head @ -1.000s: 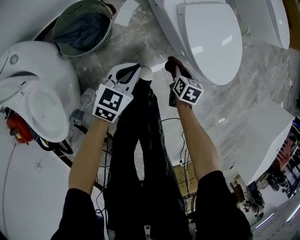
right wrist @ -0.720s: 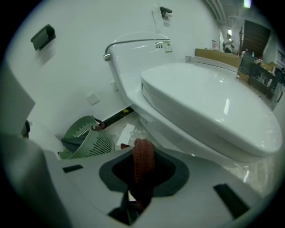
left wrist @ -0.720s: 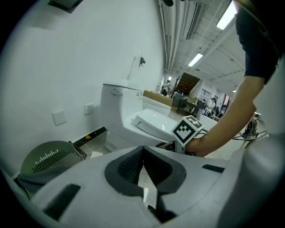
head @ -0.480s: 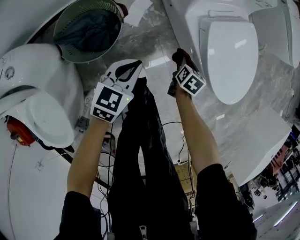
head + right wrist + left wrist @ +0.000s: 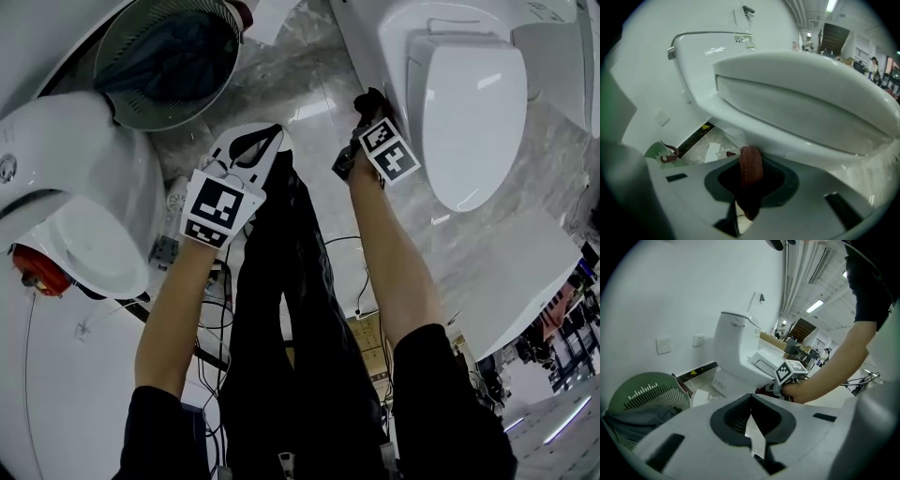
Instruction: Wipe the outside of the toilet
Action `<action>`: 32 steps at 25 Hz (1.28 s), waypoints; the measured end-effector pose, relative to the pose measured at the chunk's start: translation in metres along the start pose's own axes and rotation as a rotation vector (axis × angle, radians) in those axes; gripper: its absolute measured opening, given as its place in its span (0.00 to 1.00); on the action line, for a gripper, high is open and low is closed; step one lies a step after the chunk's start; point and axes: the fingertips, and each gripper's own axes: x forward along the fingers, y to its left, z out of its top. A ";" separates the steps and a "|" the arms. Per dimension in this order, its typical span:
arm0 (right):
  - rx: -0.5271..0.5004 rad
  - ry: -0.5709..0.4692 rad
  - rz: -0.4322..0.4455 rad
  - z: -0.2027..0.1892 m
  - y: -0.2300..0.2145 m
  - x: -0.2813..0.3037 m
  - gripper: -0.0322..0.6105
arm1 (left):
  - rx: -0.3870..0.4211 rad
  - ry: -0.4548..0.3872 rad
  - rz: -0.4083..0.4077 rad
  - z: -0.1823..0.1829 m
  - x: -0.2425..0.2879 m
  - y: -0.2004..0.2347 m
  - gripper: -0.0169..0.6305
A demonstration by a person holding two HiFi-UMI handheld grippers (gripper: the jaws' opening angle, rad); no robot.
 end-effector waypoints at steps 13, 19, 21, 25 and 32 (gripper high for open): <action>-0.017 -0.038 0.034 -0.010 -0.042 -0.027 0.15 | 0.103 -0.021 -0.040 0.002 -0.012 -0.045 0.03; -0.061 -0.053 0.110 -0.019 -0.073 -0.048 0.15 | 0.152 0.003 -0.068 -0.012 -0.028 -0.078 0.03; -0.067 -0.044 0.121 -0.022 -0.088 -0.055 0.14 | 0.153 0.000 -0.068 -0.012 -0.028 -0.085 0.03; -0.084 -0.043 0.122 -0.024 -0.109 -0.067 0.14 | 0.151 -0.005 -0.084 -0.013 -0.020 -0.108 0.03; -0.106 -0.026 0.152 -0.039 -0.150 -0.074 0.14 | 0.176 0.007 -0.107 -0.016 -0.001 -0.153 0.03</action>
